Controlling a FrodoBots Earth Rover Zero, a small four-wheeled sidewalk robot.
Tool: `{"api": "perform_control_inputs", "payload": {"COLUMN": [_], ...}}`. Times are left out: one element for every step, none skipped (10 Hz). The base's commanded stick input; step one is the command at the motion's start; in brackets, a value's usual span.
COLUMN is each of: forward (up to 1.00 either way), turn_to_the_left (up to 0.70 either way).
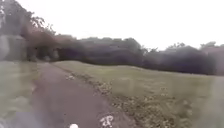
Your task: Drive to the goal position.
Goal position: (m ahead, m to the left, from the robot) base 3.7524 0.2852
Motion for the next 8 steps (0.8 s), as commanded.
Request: {"api": "perform_control_inputs", "payload": {"forward": [0.99, 0.99, 0.99, 0.99, 0.99, 0.99, 0.99, 0.99], "turn_to_the_left": [0.00, 0.00, -0.15, -0.40, -0.40, -0.40, -0.40, -0.40]}}
